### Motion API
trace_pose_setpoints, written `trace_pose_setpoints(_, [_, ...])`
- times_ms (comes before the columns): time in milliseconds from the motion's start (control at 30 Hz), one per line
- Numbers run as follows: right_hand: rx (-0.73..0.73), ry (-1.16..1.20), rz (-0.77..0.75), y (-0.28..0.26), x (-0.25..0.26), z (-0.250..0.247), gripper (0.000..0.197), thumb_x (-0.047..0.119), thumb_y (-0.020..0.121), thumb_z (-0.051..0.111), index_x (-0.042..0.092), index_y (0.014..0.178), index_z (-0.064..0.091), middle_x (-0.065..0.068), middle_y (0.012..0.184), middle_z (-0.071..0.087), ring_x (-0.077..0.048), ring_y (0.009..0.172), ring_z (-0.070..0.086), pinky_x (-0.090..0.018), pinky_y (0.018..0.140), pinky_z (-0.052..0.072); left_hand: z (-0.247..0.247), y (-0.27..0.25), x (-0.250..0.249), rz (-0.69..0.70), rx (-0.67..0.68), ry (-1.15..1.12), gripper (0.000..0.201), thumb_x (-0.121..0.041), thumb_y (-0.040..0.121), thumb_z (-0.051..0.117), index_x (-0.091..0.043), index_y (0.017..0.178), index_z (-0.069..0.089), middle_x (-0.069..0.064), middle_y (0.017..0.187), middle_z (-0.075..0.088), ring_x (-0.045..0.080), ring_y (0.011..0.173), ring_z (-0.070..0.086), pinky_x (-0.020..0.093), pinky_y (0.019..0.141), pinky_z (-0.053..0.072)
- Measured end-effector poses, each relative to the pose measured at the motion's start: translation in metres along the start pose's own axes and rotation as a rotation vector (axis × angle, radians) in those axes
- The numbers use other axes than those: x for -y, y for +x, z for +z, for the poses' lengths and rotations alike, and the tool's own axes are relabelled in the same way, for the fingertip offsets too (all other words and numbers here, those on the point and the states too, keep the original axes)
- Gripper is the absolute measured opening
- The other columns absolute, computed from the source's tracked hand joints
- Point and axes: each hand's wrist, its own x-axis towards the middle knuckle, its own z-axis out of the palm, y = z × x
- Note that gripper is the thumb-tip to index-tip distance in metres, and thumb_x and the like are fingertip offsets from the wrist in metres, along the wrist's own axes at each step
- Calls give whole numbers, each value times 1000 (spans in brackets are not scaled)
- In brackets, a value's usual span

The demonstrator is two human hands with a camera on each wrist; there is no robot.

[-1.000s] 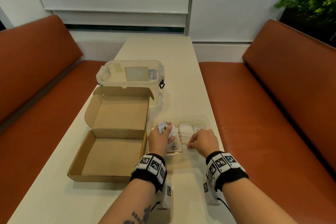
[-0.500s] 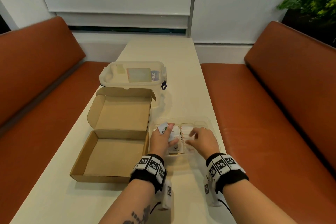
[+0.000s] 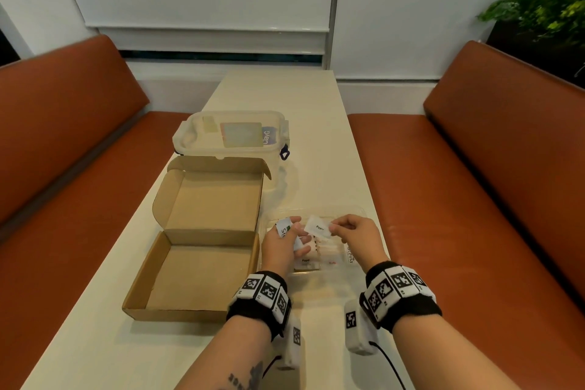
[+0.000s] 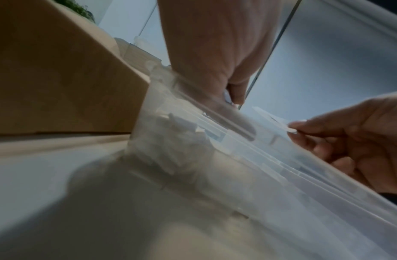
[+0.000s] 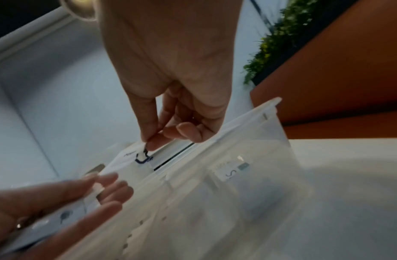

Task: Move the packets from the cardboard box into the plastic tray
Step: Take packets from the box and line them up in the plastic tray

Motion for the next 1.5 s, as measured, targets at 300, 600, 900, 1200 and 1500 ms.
trace_pose_setpoints(300, [108,-109,-20,-1,7,5,5,15,82,71,16,78,69,7,70,64,-4,66,56,-14,62,40,0,3,6,58,5,47,15,-6,88,63,-13,101,65,11,93,69,21,83,70,24,59,58])
trace_pose_setpoints(600, [238,-644,-73,-1,10,33,11,16,84,66,11,87,75,-4,90,72,-18,87,65,-28,76,52,-13,11,6,227,-296,-54,12,-15,92,59,-25,93,66,-2,90,69,8,85,67,18,62,55])
trace_pose_setpoints(900, [186,-910,-149,-5,-3,50,14,14,86,59,13,93,71,-6,105,61,-22,102,56,-31,83,50,-13,10,9,237,-273,-43,14,-14,92,58,-19,103,66,0,89,69,8,84,67,16,62,55])
trace_pose_setpoints(1200, [246,-1010,-180,-1,-5,53,13,18,77,70,15,86,61,-5,97,58,-22,93,56,-30,76,48,-14,8,4,87,-29,-102,14,-24,98,49,-19,104,61,3,82,65,15,80,66,29,65,57])
trace_pose_setpoints(1500, [94,-190,-214,-11,23,49,8,22,84,66,29,81,63,8,77,64,-2,68,56,-19,63,42,-15,3,-1,57,75,-82,27,-29,97,50,-10,108,65,9,98,73,18,87,72,26,64,58])
